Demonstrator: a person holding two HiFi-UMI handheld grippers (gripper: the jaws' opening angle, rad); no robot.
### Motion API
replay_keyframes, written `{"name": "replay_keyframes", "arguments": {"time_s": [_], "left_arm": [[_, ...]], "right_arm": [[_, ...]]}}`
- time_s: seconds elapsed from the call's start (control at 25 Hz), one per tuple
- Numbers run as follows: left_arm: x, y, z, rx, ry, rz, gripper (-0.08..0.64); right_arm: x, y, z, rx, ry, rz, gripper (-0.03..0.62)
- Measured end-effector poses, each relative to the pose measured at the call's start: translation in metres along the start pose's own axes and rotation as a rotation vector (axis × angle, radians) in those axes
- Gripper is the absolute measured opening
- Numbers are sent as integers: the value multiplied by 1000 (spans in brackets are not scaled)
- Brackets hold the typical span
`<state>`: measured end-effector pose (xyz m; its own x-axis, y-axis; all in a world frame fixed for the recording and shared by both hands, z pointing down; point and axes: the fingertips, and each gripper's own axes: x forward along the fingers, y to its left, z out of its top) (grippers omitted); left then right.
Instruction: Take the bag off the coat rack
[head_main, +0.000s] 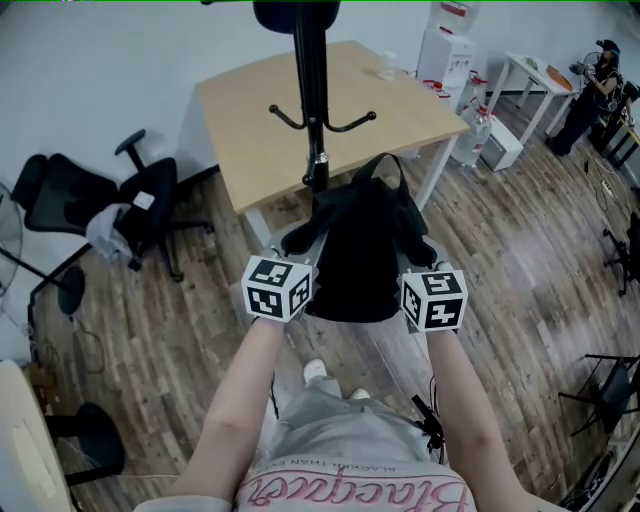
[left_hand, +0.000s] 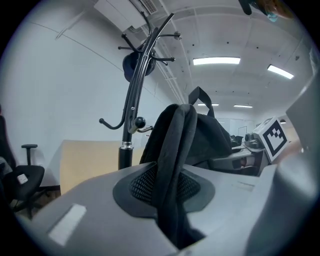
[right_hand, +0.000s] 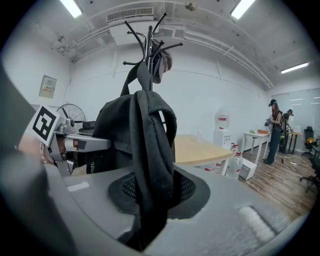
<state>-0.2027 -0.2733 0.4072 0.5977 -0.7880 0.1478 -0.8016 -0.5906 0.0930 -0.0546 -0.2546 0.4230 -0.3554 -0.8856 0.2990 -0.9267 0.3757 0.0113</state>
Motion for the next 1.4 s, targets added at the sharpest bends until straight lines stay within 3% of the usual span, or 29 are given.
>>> {"name": "replay_keyframes", "arguments": {"time_s": [0.4,0.8,1.4], "left_arm": [[31,-40,35,69,-52,-78,86],[51,-82,74,138,-122,-149,84],[64,-110,102,171,-168,-184,80]], "right_arm": [[-31,-45,29,-61,-69,-104,77],[-68,-80,52,-49,-118,-203,77],[-91,-105,71,-57,-165,-267,75]]}}
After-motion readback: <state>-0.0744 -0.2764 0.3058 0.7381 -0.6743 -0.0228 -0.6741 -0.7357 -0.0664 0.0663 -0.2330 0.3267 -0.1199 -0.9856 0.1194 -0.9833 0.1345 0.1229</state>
